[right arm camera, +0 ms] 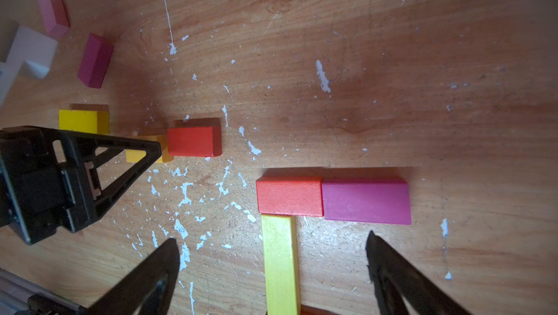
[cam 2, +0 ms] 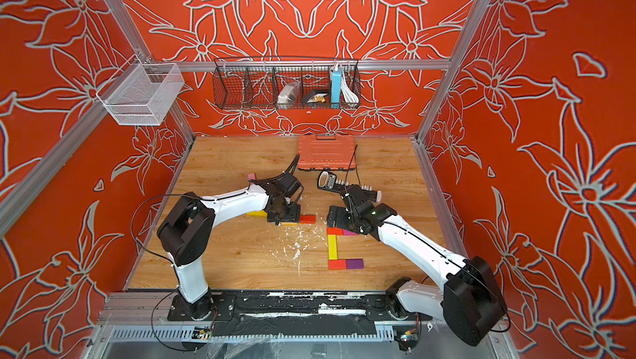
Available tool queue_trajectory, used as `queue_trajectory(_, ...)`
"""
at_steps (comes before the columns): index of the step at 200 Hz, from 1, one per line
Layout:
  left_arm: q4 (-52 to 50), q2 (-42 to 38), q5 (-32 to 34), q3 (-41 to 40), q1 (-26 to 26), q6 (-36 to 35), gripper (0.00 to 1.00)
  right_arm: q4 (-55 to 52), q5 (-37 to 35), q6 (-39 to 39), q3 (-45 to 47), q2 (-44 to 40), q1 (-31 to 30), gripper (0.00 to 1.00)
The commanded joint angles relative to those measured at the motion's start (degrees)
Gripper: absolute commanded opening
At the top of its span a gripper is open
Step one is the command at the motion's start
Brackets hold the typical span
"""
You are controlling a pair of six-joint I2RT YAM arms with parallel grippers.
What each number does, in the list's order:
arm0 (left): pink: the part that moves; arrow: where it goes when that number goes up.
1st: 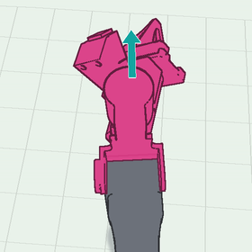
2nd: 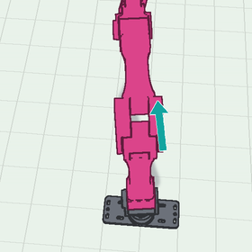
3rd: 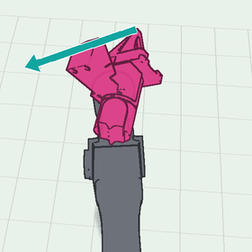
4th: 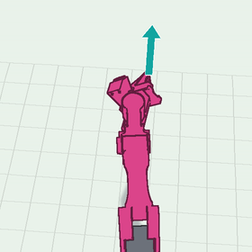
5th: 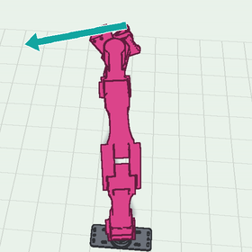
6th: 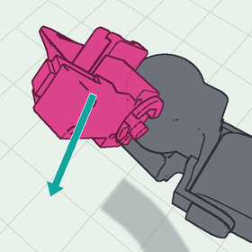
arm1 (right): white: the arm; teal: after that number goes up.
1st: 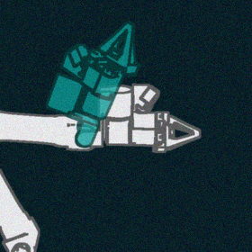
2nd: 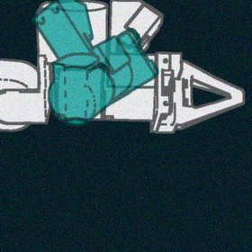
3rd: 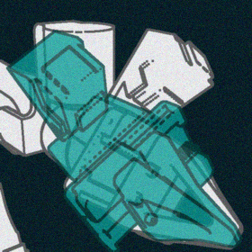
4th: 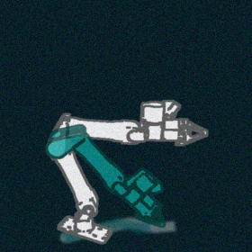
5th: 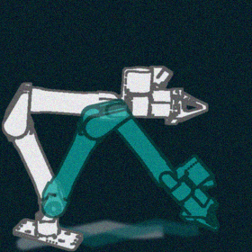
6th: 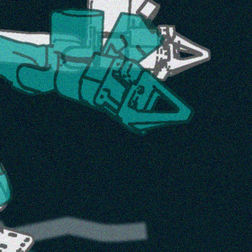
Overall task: Assemble the letter c with building blocks
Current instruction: Assemble the building block at the center of the board.
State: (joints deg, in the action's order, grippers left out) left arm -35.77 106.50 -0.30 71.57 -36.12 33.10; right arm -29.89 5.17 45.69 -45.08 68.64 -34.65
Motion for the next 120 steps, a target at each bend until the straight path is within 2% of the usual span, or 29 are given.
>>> queue_trajectory(1,-0.75,-2.7,-0.82,-0.39,0.81,1.48,0.82,1.0,1.14,-1.01,-1.24,0.29,0.17,0.98)
queue_trajectory(38,1.8,-8.87,-4.72,-4.74,2.75,3.01,0.9,2.28,2.9,-1.46,-2.44,2.37,0.2,0.98)
queue_trajectory(65,6.16,-13.11,-10.33,-9.48,4.09,5.37,0.98,3.58,5.45,-1.25,-3.77,5.03,0.2,0.98)
queue_trajectory(120,13.19,-15.3,-19.44,-13.56,5.18,8.85,0.98,5.02,7.14,0.39,-4.48,7.96,0.2,0.98)
